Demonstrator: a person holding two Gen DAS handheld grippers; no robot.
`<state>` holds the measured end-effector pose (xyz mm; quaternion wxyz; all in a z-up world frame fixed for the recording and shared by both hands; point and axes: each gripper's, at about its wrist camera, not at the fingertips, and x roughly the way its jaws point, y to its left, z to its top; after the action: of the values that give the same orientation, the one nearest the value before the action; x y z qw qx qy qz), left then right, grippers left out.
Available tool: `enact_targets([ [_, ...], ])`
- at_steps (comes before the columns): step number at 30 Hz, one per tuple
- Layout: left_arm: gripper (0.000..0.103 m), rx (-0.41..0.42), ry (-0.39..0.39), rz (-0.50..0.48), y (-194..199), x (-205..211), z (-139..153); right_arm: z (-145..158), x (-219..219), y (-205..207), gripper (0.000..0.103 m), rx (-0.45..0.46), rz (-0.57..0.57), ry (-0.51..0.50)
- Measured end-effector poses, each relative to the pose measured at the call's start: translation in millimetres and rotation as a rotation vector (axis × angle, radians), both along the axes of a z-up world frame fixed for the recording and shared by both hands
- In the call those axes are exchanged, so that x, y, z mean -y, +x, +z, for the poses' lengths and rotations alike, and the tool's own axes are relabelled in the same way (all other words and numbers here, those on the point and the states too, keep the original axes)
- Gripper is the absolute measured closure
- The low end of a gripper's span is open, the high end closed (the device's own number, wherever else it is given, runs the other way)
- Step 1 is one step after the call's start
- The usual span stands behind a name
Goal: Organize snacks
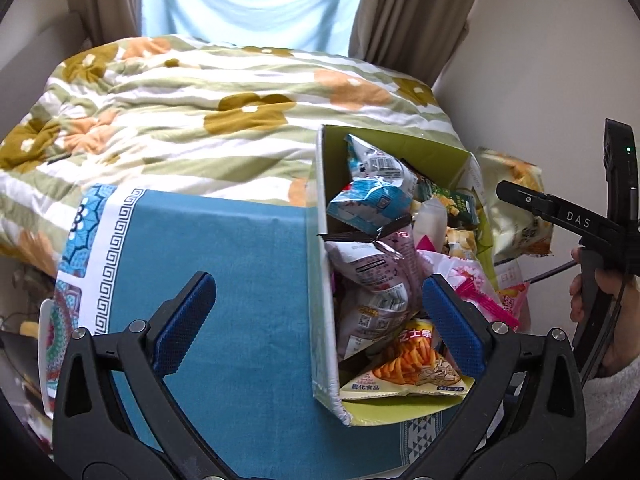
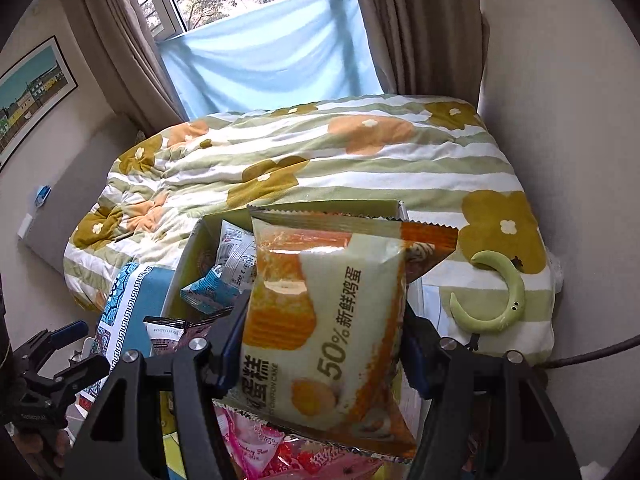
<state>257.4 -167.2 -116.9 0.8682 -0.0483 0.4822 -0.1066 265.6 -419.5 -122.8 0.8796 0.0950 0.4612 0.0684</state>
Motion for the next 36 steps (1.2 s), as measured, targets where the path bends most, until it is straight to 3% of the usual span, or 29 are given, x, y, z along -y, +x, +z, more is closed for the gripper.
enact_targets([
  [1, 0.001, -0.002, 0.005, 0.011, -2.9, -4.1, -1.1, -4.9, -0.9, 4.2, 0.040, -0.009, 0.006, 0.009],
  [2, 0.001, -0.003, 0.016, 0.021, -6.2, -7.2, -3.2, -9.0, -1.7, 7.8, 0.031, -0.017, 0.010, 0.017],
  [3, 0.001, -0.004, 0.029, 0.030, -10.0, -10.7, -4.7, -12.0, -2.3, 9.3, 0.015, -0.025, 0.005, 0.017],
  [5, 0.001, -0.004, 0.049, 0.045, -17.6, -16.6, -7.8, -11.5, -2.0, 3.2, 0.006, -0.006, -0.030, 0.017],
  [13, 0.001, 0.045, 0.048, 0.052, -46.8, -40.9, 2.8, 9.5, -19.7, -43.9, 0.004, 0.055, -0.049, -0.022],
  [26, 0.001, 0.312, 0.138, 0.039, -128.9, -94.9, 91.8, 87.6, -88.9, -155.8, 0.004, 0.251, -0.120, -0.118],
  [36, 0.001, 0.445, 0.126, 0.022, -211.7, -136.3, 120.3, 99.3, -149.6, -244.9, 0.004, 0.287, -0.172, -0.185],
])
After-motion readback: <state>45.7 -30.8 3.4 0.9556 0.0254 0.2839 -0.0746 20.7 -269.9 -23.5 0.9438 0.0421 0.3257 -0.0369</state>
